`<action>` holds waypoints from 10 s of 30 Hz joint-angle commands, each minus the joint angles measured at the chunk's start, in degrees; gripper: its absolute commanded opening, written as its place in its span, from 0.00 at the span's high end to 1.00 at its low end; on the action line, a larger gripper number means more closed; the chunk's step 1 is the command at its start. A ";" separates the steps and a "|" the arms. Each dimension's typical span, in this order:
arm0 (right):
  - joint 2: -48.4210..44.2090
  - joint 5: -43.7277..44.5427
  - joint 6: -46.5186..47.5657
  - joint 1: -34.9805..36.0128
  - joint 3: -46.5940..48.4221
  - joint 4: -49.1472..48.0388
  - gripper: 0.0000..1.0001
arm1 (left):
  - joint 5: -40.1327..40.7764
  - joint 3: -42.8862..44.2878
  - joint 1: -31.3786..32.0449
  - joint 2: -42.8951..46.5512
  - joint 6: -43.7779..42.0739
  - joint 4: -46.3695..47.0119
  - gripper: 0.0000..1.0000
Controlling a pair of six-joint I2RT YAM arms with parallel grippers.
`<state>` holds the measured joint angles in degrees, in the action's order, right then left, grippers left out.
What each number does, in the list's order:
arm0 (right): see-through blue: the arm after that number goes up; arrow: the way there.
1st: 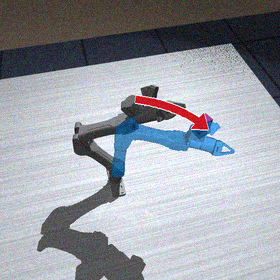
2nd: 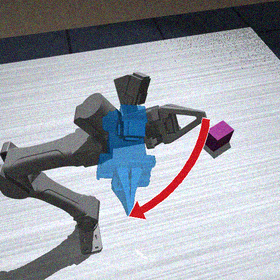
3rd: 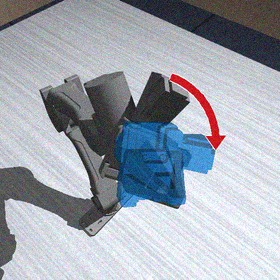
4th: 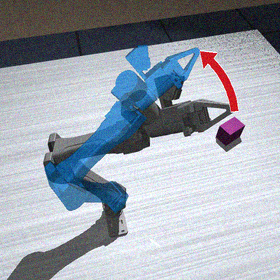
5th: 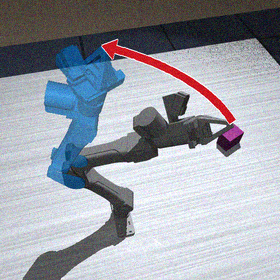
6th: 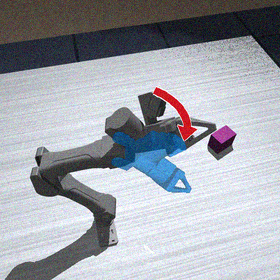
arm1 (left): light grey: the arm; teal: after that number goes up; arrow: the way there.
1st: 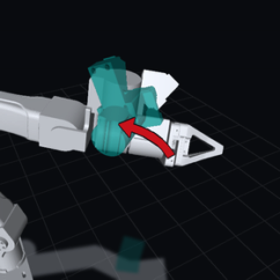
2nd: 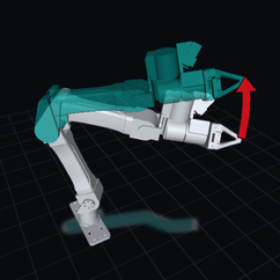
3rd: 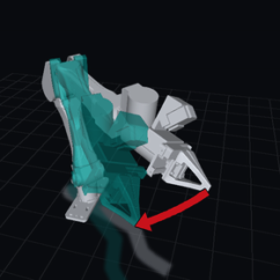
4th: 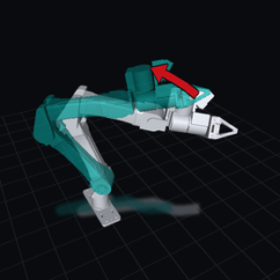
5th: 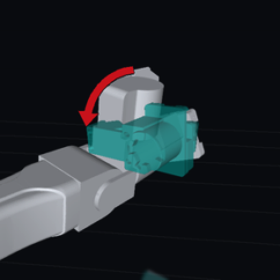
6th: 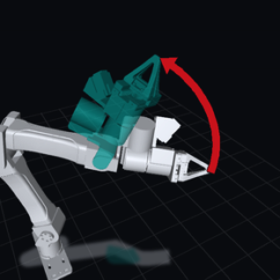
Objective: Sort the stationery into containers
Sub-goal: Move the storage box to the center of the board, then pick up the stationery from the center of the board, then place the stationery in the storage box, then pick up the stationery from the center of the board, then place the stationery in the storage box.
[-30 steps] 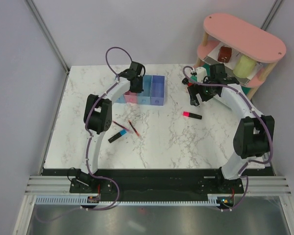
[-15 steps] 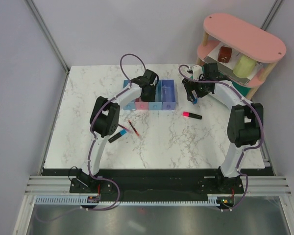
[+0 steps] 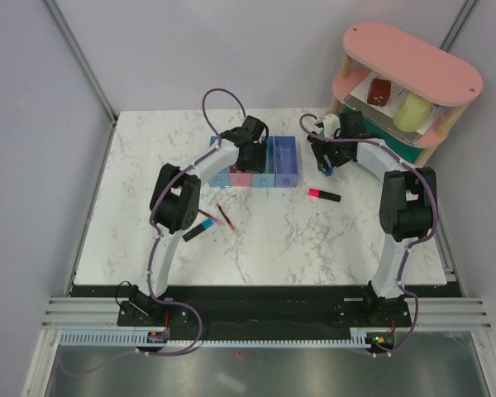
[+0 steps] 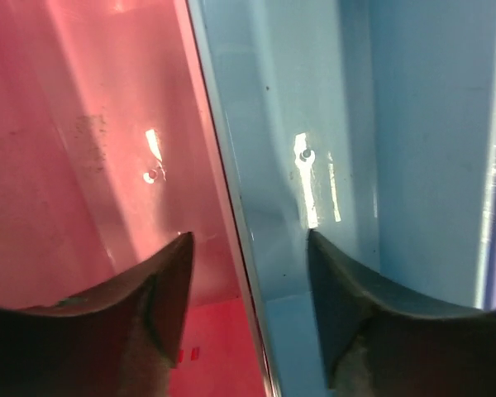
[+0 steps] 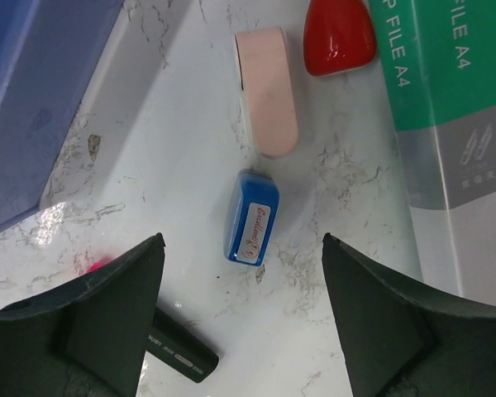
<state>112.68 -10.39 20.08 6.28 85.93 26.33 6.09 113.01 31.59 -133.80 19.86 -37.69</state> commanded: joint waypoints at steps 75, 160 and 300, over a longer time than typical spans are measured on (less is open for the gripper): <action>15.55 2.13 -2.59 14.11 22.44 -0.22 0.82 | -2.04 -28.64 -6.19 44.94 -22.32 -0.72 0.00; 29.79 5.47 14.29 4.35 35.89 -4.97 0.14 | -1.60 -34.70 -6.11 52.32 -30.05 -1.95 0.00; -7.37 -7.27 10.60 31.68 -6.22 6.89 0.29 | -0.72 -41.64 -6.11 63.48 -35.94 -1.42 0.00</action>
<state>112.75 -18.50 31.75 37.56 78.67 32.91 5.52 70.70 25.56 -72.49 -14.31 -40.21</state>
